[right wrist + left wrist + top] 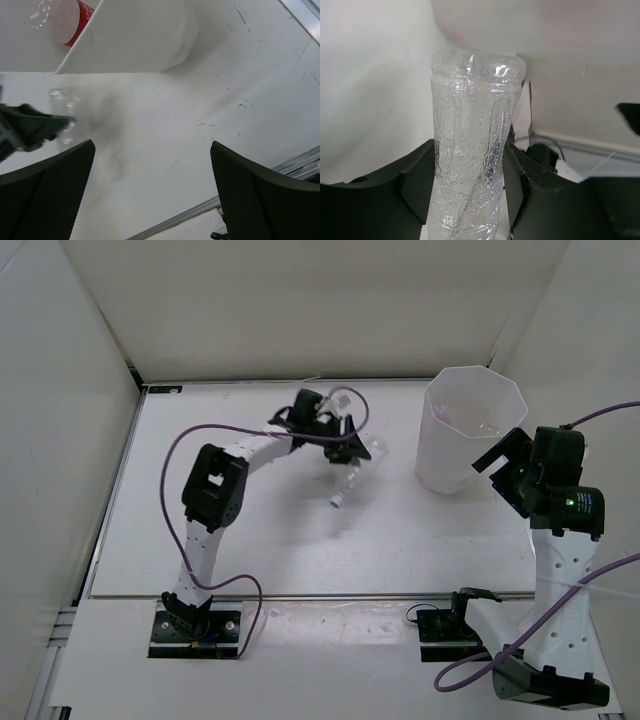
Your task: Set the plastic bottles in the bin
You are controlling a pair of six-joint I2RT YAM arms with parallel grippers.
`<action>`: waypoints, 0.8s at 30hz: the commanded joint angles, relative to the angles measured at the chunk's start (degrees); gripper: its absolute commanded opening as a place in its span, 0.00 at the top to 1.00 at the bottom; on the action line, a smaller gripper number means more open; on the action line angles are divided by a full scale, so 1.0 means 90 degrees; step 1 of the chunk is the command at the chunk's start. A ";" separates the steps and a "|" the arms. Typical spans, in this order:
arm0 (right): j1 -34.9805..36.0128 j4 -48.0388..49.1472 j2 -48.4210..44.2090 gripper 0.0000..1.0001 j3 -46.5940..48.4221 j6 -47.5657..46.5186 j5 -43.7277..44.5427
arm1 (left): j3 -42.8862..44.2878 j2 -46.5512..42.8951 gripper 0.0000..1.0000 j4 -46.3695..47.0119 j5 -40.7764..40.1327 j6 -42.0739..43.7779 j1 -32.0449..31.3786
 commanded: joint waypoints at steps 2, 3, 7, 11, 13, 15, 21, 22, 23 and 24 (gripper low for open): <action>-0.0012 0.0377 -0.0170 0.00 -0.0010 0.0157 -0.0075 | 0.1121 -0.1286 0.79 0.0076 -0.0196 0.0420 0.0628; -0.0012 0.0377 -0.0171 0.00 -0.0010 0.0157 -0.0017 | 0.2101 -0.1218 0.79 0.0076 -0.0380 0.0498 0.0629; -0.0012 0.0377 -0.0297 0.00 -0.0010 0.0157 -0.0017 | 0.5865 0.0495 0.75 0.0076 -0.0956 0.0393 0.0629; -0.0012 -0.0042 -0.0210 0.00 0.0573 0.0226 -0.0017 | 0.5417 0.0184 0.79 0.1415 -0.2049 -0.0087 0.0367; -0.0012 -0.0335 -0.0142 0.00 0.0887 0.0226 -0.0075 | 0.5022 0.0004 0.82 0.1890 -0.2957 0.0166 -0.0014; -0.0012 -0.0617 -0.0073 0.00 0.1355 0.0226 -0.0231 | 0.5760 0.0441 0.83 0.1998 -0.3552 0.0362 -0.0404; -0.0012 -0.1341 0.0181 0.00 0.2391 0.0226 -0.0446 | 0.5752 0.0666 0.82 0.2761 -0.4395 0.0723 -0.1108; -0.0012 -0.1525 0.0181 0.00 0.2653 0.0226 -0.0446 | 0.5831 0.0668 0.82 0.2838 -0.4453 0.0656 -0.1109; -0.0012 -0.1605 0.0181 0.00 0.2762 0.0226 -0.0504 | 0.5610 0.0668 0.82 0.2946 -0.4522 0.0655 -0.1196; -0.0012 -0.1663 0.0181 0.00 0.2860 0.0226 -0.0505 | 0.5501 0.0668 0.82 0.3034 -0.4609 0.0790 -0.1197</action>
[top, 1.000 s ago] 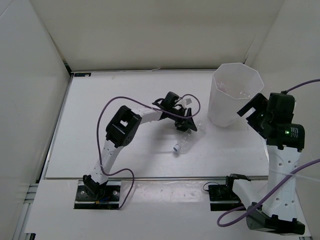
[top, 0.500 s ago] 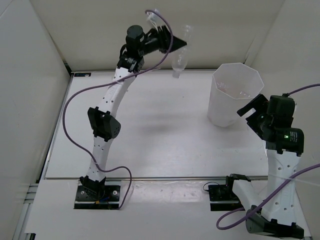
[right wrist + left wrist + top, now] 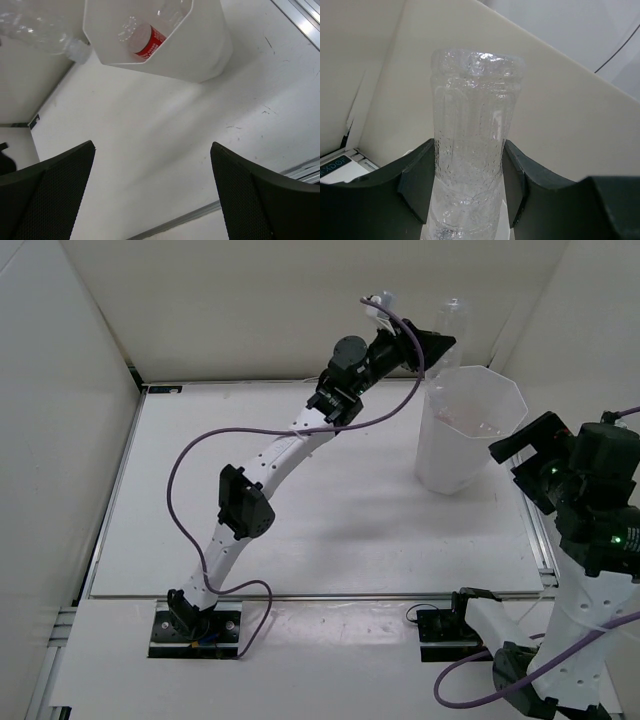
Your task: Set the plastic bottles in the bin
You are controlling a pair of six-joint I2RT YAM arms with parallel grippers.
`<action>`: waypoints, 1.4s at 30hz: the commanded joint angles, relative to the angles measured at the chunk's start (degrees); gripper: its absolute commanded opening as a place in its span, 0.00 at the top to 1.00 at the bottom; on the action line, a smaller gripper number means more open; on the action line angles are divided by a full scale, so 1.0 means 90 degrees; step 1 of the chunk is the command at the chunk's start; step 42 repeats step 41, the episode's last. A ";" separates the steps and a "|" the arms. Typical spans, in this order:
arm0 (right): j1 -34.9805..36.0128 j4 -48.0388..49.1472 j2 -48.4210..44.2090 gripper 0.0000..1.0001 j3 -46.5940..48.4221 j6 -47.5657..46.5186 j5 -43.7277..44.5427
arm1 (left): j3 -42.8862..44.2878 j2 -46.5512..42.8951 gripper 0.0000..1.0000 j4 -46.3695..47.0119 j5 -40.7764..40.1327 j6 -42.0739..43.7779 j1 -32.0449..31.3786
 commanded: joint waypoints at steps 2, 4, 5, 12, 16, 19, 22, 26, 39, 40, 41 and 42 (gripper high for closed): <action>-0.0012 -0.0647 -0.0144 0.00 0.0595 0.0007 -0.0163 | 0.0190 -0.0030 0.81 0.0640 -0.0749 0.0299 -0.0124; -0.0012 -0.0841 -0.0301 0.00 0.0664 0.0007 -0.0163 | 0.0261 0.0127 0.81 0.0815 -0.0750 0.0367 -0.0192; -0.0012 -0.0901 -0.0359 0.00 0.0722 0.0007 -0.0163 | 0.0135 0.0127 0.81 0.0903 -0.0837 0.0367 -0.0193; -0.0012 -0.1155 -0.0633 0.00 0.0782 0.0084 -0.0163 | 0.0143 0.0410 0.79 0.0954 -0.0906 0.0357 -0.0592; -0.0012 -0.1067 -0.0555 0.00 0.0723 0.0144 -0.0338 | 0.0075 0.0411 0.69 0.0670 -0.0643 0.0552 -0.0778; -0.0012 -0.0815 -0.0497 0.00 0.0577 0.0299 -0.0484 | -0.0129 0.0208 0.00 0.0173 -0.0350 0.1019 -0.0837; -0.0012 -0.0511 -0.0361 0.00 0.0401 0.0184 -0.0660 | -0.0442 -0.0329 0.00 -0.0393 -0.0262 0.1304 -0.0750; -0.0012 0.0025 -0.0058 0.00 0.0284 -0.0187 -0.0952 | -0.1504 -0.1433 0.00 -0.0931 -0.0017 0.1694 -0.0302; -0.0071 0.2214 0.0615 0.00 -0.0937 -0.0374 -0.1521 | -0.6932 -0.6422 0.00 -0.1800 -0.1820 0.3412 0.0803; -0.0071 0.2117 0.0907 0.00 -0.0705 -0.0442 -0.1520 | -0.7816 -0.6706 0.00 -0.1907 -0.2665 0.3472 0.0803; -0.0071 0.2029 0.1055 0.00 -0.0596 -0.0442 -0.1520 | -0.8212 -0.6979 0.00 -0.1966 -0.3215 0.3473 0.0803; -0.0071 0.2029 0.1055 0.00 -0.0596 -0.0442 -0.1520 | -0.8212 -0.6979 0.00 -0.1966 -0.3215 0.3473 0.0803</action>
